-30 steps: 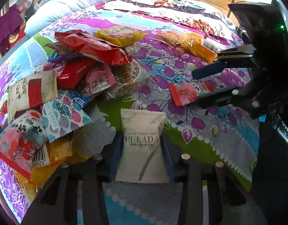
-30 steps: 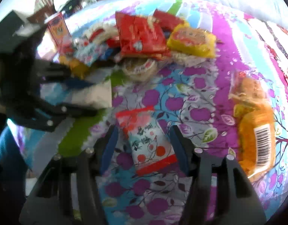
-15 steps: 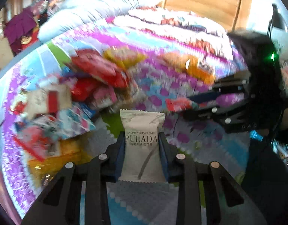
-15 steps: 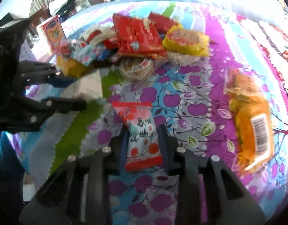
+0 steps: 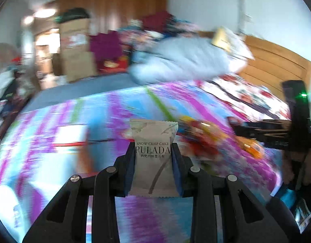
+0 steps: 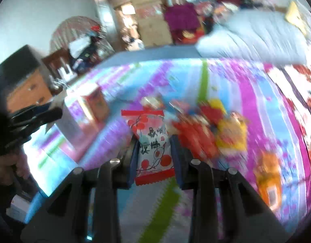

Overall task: Organize snacks
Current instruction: 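Carry the white PULADA packet and red-white candy packet over the light-blue basket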

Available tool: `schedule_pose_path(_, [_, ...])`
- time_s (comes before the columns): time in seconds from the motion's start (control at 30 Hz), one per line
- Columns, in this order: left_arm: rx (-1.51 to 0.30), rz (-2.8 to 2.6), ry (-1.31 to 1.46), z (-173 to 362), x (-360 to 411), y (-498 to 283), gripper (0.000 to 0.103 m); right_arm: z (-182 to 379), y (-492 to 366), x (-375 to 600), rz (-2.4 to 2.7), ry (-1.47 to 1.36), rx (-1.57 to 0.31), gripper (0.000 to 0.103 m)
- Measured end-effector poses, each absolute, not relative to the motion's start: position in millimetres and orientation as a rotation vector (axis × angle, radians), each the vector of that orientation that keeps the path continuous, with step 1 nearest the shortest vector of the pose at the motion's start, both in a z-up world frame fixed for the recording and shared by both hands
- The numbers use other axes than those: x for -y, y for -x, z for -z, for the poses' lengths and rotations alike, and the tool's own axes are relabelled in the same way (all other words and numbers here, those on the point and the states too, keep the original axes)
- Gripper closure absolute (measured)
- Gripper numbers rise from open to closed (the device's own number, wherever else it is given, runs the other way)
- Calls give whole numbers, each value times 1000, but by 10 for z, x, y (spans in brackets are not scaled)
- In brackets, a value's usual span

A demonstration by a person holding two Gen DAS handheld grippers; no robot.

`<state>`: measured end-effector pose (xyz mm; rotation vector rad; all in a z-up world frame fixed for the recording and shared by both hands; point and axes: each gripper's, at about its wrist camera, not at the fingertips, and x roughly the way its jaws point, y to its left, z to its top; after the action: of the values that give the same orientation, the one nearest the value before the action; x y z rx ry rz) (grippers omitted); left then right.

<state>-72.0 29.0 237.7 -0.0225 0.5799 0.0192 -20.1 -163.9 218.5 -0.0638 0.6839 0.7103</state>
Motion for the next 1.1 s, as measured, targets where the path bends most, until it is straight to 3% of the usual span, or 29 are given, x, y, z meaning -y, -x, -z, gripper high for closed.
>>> schedule_pose_path(0.2, [-508,-282,89,-2814,-1347,1347,69,-2600,415,657,-866,95,-608,72])
schedule_pose_path(0.47, [-445,-542,214,-2981,-2501,2346,69,-2871,758,-594,-1079,163,-568,72])
schedule_pose_path(0.73, [-462,-675,315,-2730,-3165,2961,69,-2815,1217,-1604,-1235,277,-584,72])
schedule_pose_path(1.1, [-573,-777,394,-2173,-3602,3107,69,-2424,1628,-2550,-1320,450,-682,72])
